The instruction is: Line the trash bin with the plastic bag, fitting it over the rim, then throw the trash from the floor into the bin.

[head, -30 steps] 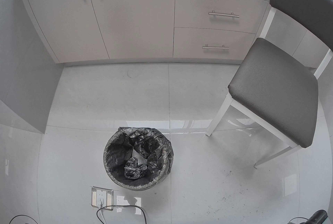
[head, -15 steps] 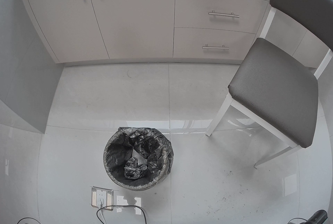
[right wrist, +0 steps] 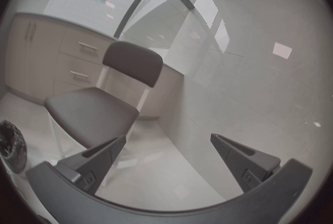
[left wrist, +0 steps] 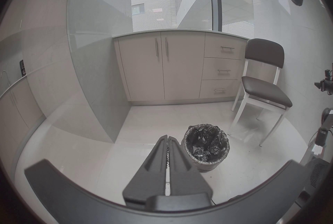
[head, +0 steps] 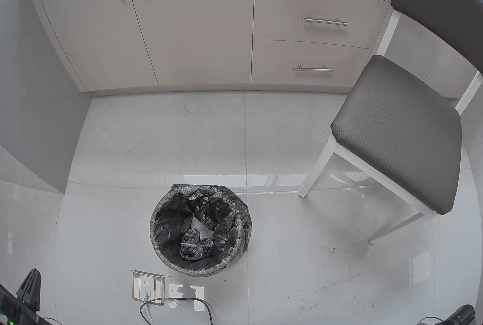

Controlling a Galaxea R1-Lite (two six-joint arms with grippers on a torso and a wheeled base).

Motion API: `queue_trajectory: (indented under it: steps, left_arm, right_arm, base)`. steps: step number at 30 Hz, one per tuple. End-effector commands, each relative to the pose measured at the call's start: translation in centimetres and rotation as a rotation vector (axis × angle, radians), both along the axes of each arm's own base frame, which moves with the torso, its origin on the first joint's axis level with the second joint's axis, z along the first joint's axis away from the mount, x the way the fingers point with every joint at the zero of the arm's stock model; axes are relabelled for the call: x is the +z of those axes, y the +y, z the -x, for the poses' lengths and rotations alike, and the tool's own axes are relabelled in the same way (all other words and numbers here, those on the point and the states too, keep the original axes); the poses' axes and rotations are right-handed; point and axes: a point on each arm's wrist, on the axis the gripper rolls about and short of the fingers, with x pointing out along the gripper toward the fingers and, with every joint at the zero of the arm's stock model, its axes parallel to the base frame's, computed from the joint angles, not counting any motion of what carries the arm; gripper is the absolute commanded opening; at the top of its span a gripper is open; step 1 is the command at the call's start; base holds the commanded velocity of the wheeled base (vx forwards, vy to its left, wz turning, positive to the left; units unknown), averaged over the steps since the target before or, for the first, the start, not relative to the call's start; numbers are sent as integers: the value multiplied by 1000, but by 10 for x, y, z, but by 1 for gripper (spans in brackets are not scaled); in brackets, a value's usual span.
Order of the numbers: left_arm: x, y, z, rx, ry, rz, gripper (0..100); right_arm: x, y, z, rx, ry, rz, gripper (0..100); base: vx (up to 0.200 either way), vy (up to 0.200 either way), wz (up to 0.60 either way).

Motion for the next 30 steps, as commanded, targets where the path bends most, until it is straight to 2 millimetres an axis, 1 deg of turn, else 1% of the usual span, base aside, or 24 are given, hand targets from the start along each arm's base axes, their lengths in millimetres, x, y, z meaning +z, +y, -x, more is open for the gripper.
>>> queue_trajectory:
  steps: [1,3,4,5,6,8,9,10,13,22,24,26,30]
  left_arm:
    - [-12,-1,0,-12,-15,10,0]
    - [-12,-1,0,-12,-16,15,0]
    - [-12,-1,0,-12,-16,15,0]
    - [-12,-1,0,-6,-21,19,0]
    - [-12,-1,0,-6,-21,21,0]
    - [-12,-1,0,-6,-21,22,0]
    - [-12,-1,0,-6,-19,21,0]
    - [-12,-1,0,-6,-21,21,0]
    - [-12,-1,0,-6,-21,21,0]
    - [-12,-1,0,-6,-19,21,0]
    - [-12,-1,0,-6,-19,21,0]
    - [-12,-1,0,-6,-21,21,0]
    - [-12,-1,0,-6,-21,21,0]
  right_arm:
    - [-16,2,0,-103,66,5,100]
    - [-27,2,-3,-84,68,-5,100]
    - [-27,2,-3,-84,68,-5,100]
    - [-35,2,1,31,44,-8,100]
    - [-39,3,-1,83,61,-26,100]
    - [-47,4,-3,177,55,-133,100]
    - [-48,5,-3,195,47,-152,100]
    - [-49,6,-4,261,43,-182,100]
    - [-49,8,-5,363,41,-197,100]
    - [-48,14,-7,609,102,-97,100]
    - [-48,16,-7,696,117,-68,100]
    - [-48,16,-7,735,126,-54,100]
    - [-48,16,-7,737,132,-51,100]
  base:
    - [0,0,0]
    - [0,0,0]
    - [0,0,0]
    - [0,0,0]
    - [0,0,0]
    - [0,0,0]
    - [0,0,0]
    - [0,0,0]
    - [0,0,0]
    - [0,0,0]
    - [0,0,0]
    - [0,0,0]
    - [0,0,0]
